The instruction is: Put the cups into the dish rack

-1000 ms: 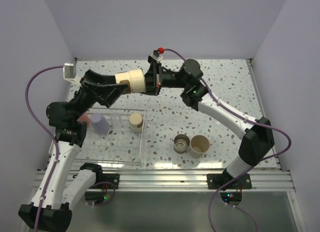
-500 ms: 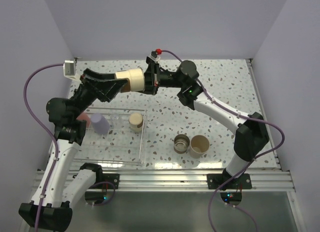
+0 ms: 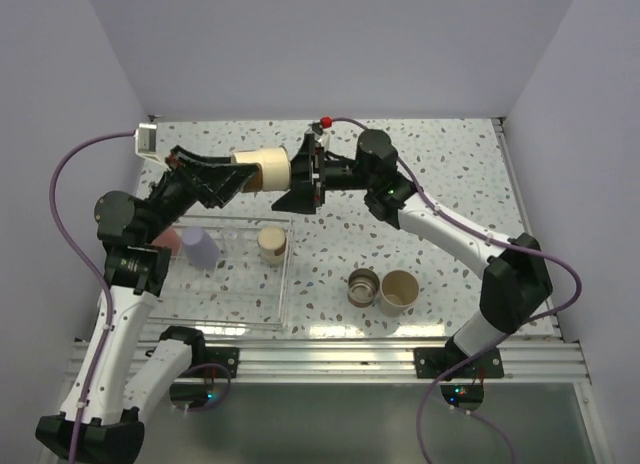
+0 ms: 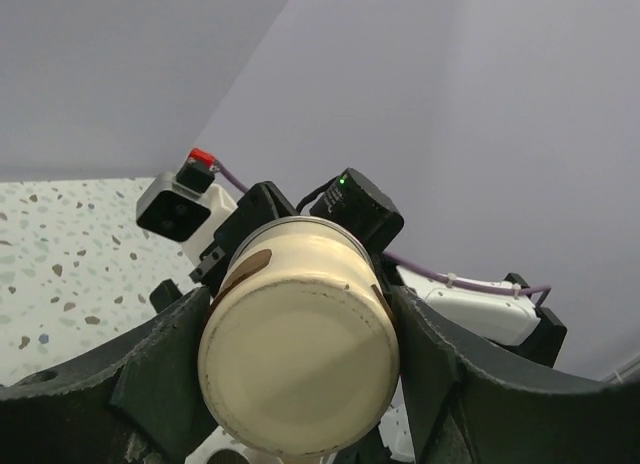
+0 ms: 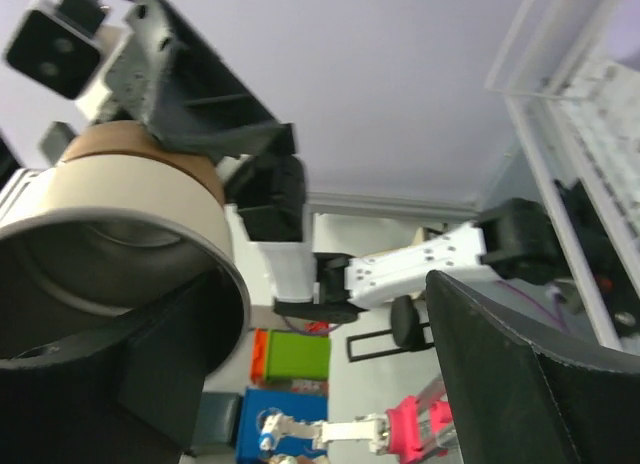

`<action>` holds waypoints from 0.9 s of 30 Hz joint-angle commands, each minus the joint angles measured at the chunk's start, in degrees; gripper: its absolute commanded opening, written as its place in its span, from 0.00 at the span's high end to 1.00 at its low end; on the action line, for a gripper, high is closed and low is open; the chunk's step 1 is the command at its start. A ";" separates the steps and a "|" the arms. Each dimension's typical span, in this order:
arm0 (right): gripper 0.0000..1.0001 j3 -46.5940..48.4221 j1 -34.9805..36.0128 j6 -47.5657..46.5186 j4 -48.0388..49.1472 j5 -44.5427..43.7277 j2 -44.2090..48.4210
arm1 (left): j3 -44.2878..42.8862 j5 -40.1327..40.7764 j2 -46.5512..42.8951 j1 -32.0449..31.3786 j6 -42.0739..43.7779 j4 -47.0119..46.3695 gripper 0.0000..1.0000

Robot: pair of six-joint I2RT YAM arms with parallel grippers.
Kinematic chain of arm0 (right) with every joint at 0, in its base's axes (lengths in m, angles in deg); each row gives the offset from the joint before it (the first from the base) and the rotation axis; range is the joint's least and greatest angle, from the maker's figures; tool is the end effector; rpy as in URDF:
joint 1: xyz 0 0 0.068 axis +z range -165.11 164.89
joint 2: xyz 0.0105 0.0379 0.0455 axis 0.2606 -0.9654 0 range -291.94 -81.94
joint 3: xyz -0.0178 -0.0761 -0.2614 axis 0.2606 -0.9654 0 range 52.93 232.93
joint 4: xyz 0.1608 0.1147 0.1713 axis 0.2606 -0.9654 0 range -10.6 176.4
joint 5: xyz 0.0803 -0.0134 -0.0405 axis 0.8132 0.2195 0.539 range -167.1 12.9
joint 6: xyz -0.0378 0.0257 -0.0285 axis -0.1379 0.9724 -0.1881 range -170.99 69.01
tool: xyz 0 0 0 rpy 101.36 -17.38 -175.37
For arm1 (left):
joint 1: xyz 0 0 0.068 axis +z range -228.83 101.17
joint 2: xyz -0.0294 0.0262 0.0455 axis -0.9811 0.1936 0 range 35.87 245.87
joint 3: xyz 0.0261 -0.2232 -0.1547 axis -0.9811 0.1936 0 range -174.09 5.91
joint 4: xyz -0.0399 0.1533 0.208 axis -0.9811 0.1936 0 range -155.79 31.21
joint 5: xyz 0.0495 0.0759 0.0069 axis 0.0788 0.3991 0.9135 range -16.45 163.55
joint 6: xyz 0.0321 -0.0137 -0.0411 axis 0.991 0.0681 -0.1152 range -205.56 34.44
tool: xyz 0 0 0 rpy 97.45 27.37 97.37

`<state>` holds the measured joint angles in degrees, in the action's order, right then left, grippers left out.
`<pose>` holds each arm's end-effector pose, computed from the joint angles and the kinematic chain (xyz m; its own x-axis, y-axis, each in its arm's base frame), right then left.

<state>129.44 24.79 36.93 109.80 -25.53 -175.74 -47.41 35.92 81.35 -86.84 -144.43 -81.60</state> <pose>0.2774 0.2682 0.3717 -0.9926 -0.0201 -0.1195 -0.1178 -0.0692 0.9906 0.1584 -0.0441 0.4356 -0.3630 -0.6336 -0.6832 0.6834 0.3174 -0.6574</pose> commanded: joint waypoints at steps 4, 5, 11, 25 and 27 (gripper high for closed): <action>0.15 -8.38 -6.93 -21.28 -25.29 -1.21 11.43 | -6.34 5.01 -1.62 -0.08 6.83 13.66 1.00; 0.15 -9.44 -7.90 -24.17 -27.42 -2.08 13.27 | -7.14 5.72 -1.62 -0.08 8.84 15.70 1.00; 0.15 -14.46 -10.90 -31.65 -39.56 -6.74 18.12 | -16.80 17.74 -0.12 -0.08 19.47 40.56 1.00; 0.15 -16.04 -10.55 -35.45 -45.11 -8.42 18.13 | -25.96 55.10 1.02 -0.08 18.71 82.16 1.00; 0.15 -16.22 -10.19 -35.45 -45.11 -8.51 17.86 | -25.69 56.78 1.02 -0.08 17.22 84.70 1.00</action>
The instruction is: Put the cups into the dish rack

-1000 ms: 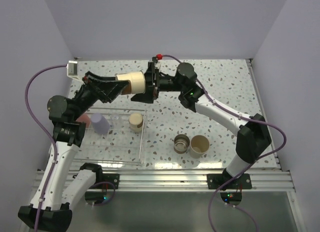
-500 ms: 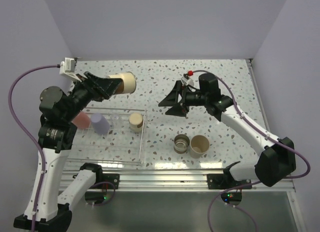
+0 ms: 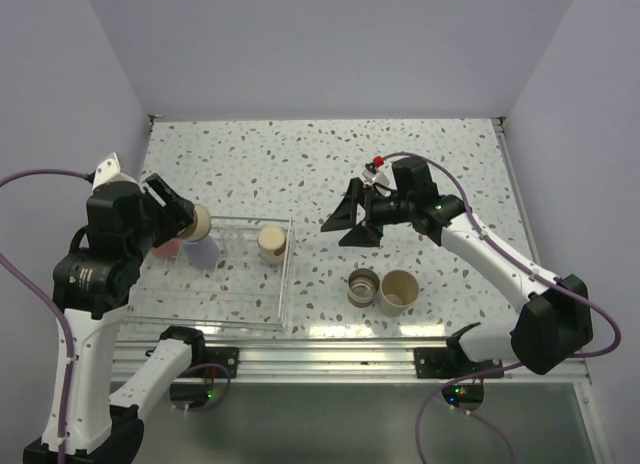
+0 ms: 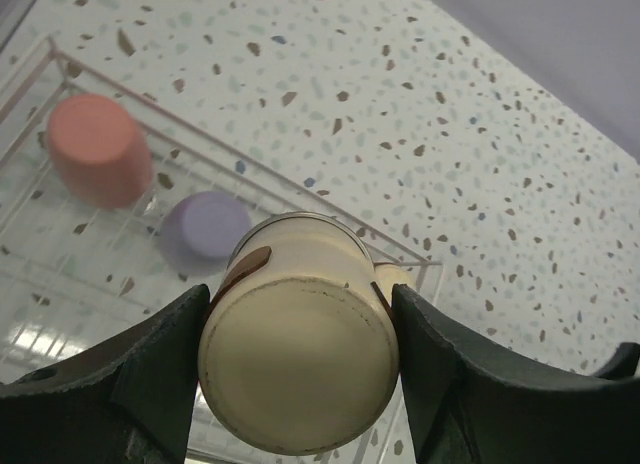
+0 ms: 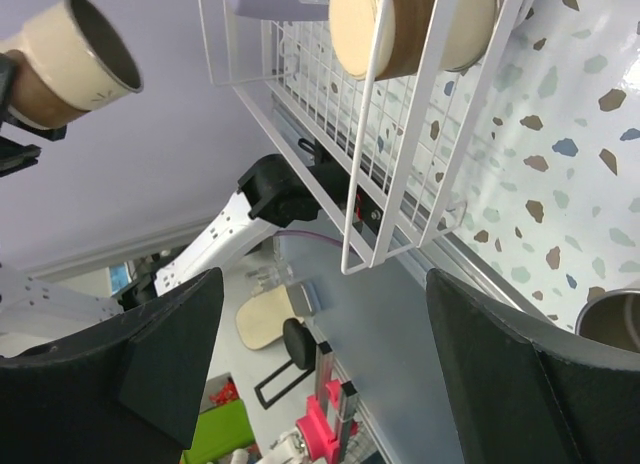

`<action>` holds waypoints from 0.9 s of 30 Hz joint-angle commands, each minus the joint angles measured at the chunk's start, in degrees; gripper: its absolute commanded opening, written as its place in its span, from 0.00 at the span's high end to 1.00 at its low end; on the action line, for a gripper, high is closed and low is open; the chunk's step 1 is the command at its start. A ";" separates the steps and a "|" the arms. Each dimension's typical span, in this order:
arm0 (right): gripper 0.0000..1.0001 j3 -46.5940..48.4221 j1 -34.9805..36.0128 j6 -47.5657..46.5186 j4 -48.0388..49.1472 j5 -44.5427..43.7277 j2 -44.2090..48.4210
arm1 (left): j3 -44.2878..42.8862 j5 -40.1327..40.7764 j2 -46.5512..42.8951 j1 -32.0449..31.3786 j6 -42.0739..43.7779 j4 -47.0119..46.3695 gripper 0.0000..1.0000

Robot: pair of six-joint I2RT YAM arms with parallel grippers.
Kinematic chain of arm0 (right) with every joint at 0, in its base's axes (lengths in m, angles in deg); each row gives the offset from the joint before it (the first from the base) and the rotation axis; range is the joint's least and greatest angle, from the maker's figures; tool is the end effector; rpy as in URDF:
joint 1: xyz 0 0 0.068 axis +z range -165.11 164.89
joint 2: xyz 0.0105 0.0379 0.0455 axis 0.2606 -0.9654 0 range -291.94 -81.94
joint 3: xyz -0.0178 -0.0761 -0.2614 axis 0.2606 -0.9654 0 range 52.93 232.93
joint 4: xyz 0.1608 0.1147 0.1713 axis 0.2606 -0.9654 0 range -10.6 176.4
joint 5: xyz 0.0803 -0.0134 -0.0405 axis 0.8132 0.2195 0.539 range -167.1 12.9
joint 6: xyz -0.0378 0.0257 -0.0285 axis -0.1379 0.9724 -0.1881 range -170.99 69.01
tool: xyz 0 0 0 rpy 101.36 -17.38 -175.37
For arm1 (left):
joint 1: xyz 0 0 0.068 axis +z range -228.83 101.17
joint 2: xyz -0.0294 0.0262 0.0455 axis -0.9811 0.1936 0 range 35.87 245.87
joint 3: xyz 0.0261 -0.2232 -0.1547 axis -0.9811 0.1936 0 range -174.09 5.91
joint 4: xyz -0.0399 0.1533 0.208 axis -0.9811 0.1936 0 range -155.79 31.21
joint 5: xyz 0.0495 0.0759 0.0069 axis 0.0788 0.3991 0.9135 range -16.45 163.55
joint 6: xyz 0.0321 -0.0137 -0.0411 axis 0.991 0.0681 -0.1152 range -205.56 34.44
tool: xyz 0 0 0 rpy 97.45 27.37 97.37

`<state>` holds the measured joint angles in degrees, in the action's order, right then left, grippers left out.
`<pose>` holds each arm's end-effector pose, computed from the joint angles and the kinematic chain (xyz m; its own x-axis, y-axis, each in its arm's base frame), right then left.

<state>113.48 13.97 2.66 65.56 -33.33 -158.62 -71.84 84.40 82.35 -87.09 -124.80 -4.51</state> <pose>0.2423 0.1629 0.3001 -0.9832 0.1188 -0.1386 -0.0710 0.4501 0.8901 0.1106 -0.0092 0.4289 -0.3704 -0.5740 -0.7303 -0.3288 0.8163 -0.4749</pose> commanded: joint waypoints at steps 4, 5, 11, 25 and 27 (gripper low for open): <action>0.15 -0.35 0.71 -1.18 -0.95 -0.79 0.48 | -0.91 13.66 1.94 0.17 -5.75 12.89 1.00; 0.15 -0.35 0.71 -1.26 -1.04 -0.70 0.57 | -0.73 14.37 2.30 0.17 -7.23 13.95 1.00; 0.15 -0.70 0.71 -1.70 -1.92 -0.70 1.54 | 3.66 14.46 2.30 0.34 -10.06 14.40 1.00; 0.15 0.71 0.71 -3.64 -3.68 -1.32 1.54 | 16.57 13.15 1.07 0.78 -10.77 13.17 1.00; 0.15 0.36 0.72 -3.38 -3.33 -0.97 1.36 | 20.08 11.92 0.37 0.78 -10.77 11.25 1.00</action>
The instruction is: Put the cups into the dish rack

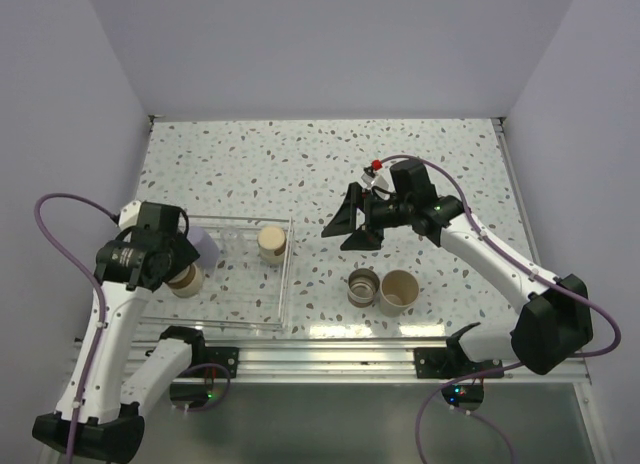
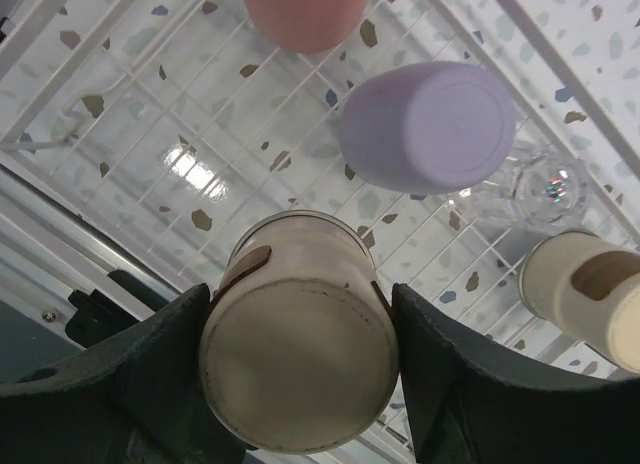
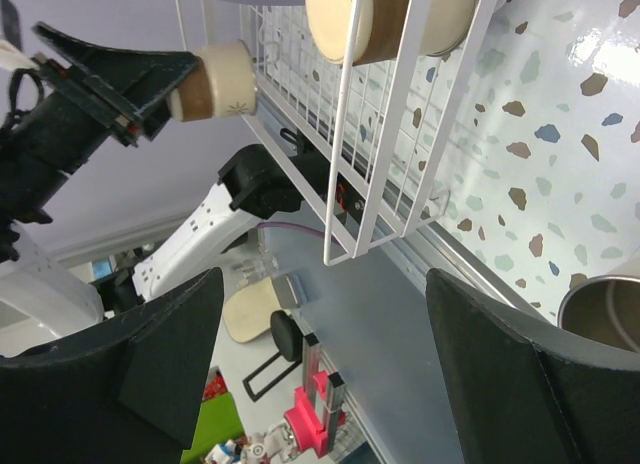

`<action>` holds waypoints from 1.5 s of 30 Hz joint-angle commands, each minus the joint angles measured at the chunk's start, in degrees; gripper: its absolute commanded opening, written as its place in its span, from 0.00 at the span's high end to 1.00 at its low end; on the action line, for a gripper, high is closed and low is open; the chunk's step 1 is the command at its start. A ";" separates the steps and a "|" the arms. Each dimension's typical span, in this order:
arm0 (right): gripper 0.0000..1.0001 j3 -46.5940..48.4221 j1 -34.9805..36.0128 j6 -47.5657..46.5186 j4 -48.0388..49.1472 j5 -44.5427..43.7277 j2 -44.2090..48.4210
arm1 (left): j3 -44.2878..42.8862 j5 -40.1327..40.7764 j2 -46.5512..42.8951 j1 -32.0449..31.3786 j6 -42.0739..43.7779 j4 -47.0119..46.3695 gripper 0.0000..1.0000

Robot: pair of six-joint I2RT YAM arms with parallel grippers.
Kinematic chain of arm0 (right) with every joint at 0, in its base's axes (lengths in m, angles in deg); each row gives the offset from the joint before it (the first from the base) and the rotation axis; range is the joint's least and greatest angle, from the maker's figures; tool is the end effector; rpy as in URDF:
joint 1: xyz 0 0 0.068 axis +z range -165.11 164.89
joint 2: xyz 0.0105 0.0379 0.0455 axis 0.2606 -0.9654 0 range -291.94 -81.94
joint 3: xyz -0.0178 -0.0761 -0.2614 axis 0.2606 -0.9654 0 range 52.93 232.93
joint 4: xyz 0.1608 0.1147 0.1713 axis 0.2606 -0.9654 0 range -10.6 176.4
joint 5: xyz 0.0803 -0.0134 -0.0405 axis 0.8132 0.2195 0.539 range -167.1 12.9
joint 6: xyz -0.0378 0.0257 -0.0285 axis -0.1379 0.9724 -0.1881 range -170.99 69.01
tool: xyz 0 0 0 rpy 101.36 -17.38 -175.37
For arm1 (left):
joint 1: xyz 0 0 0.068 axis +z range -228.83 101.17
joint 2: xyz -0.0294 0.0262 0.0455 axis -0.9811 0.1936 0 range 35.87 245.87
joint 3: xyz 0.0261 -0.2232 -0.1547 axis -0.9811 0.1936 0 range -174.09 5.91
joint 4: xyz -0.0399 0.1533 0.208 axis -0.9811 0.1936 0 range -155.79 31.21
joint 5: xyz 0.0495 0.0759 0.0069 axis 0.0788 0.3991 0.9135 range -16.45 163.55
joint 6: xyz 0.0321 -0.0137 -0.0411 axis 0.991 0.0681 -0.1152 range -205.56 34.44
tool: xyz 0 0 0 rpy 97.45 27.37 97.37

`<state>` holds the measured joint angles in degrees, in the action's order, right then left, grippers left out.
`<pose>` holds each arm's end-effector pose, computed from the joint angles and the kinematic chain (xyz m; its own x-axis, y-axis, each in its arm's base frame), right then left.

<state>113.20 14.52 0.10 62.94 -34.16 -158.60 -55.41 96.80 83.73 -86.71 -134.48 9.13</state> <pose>0.2383 0.1634 0.2948 -0.9852 0.0951 -0.1426 -0.0795 0.4837 0.8716 0.1190 -0.0022 0.3310 -0.5258 -0.6264 -0.5754 -0.6960 0.7057 -0.1324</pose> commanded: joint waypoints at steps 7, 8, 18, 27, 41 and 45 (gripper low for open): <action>0.15 -0.68 0.17 -0.29 0.35 0.13 1.69 | 8.84 0.04 -0.40 0.41 1.37 -7.67 1.00; 0.15 -0.94 0.25 -0.29 0.35 0.13 1.87 | 9.37 0.05 0.04 0.41 1.73 -8.20 1.00; 0.15 -1.91 0.25 -0.64 -0.09 -0.49 3.45 | 13.51 -1.45 -0.57 0.41 3.49 -14.45 0.86; 0.15 -3.58 0.26 -0.73 0.26 -0.40 3.89 | 13.42 -1.10 -0.83 0.41 3.84 -14.09 0.72; 0.15 -4.72 0.26 -0.55 0.79 -0.57 4.51 | 13.77 -1.45 -1.27 0.41 3.93 -14.01 0.23; 0.15 -4.72 0.17 -0.64 0.79 -0.49 4.59 | 13.86 -1.45 -1.54 0.41 3.93 -14.01 0.15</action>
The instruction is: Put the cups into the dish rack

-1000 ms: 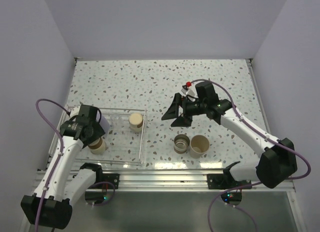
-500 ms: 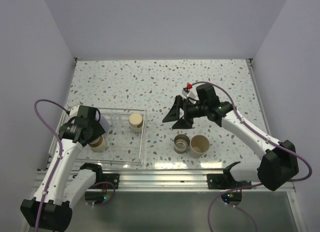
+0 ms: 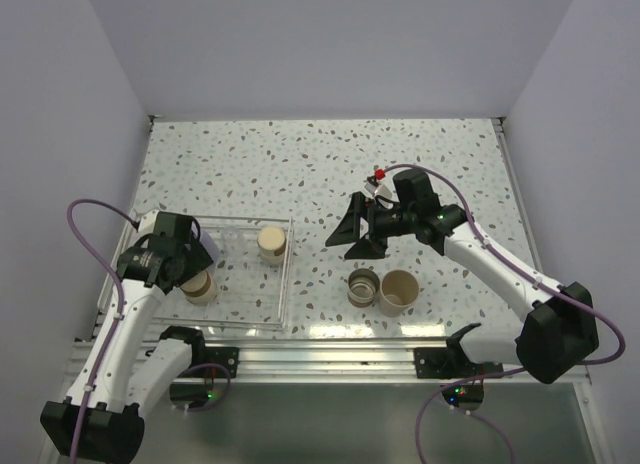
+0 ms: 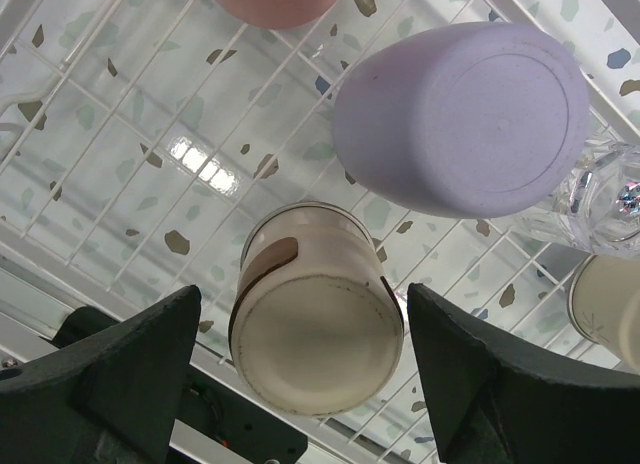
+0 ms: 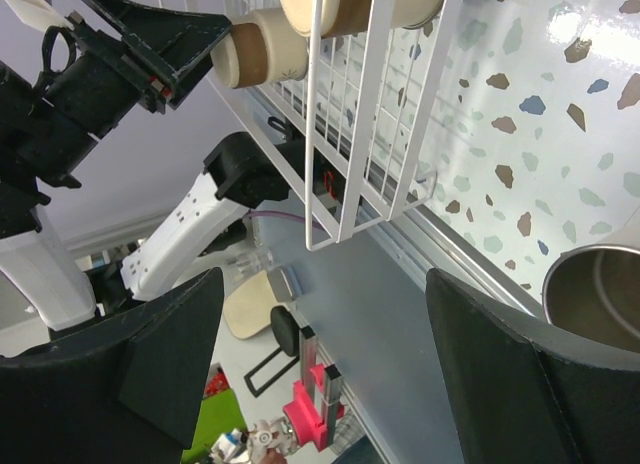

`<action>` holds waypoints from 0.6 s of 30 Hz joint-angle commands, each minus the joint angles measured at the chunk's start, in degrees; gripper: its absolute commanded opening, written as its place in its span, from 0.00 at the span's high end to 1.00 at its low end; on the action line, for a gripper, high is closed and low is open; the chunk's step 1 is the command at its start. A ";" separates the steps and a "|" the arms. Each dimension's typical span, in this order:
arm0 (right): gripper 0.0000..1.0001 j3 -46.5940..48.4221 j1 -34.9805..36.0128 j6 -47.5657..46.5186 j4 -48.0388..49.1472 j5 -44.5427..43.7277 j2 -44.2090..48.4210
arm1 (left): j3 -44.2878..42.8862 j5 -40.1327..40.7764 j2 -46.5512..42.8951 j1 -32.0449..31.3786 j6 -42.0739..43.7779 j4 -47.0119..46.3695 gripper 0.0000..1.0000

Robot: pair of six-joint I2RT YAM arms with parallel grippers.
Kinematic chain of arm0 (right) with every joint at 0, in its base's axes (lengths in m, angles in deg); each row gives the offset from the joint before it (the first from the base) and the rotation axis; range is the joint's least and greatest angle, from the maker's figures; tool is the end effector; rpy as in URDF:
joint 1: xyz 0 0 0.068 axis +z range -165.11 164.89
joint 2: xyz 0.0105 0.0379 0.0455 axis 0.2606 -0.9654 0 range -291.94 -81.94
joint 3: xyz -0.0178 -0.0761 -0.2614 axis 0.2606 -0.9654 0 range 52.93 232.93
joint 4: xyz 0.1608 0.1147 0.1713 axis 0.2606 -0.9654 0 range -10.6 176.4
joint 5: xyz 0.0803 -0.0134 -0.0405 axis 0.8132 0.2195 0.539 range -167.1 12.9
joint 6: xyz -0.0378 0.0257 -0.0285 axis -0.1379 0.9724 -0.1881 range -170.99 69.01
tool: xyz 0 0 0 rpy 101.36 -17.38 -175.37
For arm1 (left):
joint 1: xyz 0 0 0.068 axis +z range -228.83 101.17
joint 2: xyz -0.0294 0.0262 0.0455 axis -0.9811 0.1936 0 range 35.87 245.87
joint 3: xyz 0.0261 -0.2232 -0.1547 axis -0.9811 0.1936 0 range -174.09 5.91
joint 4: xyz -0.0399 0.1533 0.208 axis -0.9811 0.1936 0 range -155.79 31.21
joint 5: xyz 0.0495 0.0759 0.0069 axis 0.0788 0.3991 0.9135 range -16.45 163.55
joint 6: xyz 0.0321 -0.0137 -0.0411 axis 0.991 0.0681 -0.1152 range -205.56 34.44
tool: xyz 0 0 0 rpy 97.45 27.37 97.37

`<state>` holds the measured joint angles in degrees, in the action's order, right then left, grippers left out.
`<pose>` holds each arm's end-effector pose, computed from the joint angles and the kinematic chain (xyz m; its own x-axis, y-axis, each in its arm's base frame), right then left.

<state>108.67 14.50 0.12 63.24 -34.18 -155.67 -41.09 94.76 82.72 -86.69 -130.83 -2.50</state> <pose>0.2254 0.1559 0.2826 -0.9878 0.0944 -0.1241 -0.0618 0.4936 0.8675 0.1332 -0.0053 0.2712 -0.5973 -0.5862 -0.5474 -0.6521 0.7523 -0.0939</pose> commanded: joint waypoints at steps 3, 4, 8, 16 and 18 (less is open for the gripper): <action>0.15 -0.29 0.19 -0.75 0.39 -0.38 1.66 | -0.28 0.58 -0.44 0.39 0.19 -2.29 0.11; 0.15 -0.29 0.10 -0.84 0.39 -0.38 1.66 | -0.28 0.58 -0.62 0.39 0.19 -2.29 0.11; 0.15 -0.20 0.19 -1.10 0.22 -0.38 1.75 | -1.07 0.58 -0.97 0.39 0.28 -1.85 0.11; 0.15 0.50 0.19 -3.56 -2.15 -1.52 1.93 | -8.36 0.67 -0.97 0.39 1.33 1.39 0.11; 0.15 0.77 0.19 -4.00 -3.12 -1.96 2.01 | -11.52 0.67 -0.97 0.39 1.85 2.01 0.11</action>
<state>108.65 14.50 -1.80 62.39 -34.75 -155.67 -47.34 94.79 82.22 -86.69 -130.42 -1.10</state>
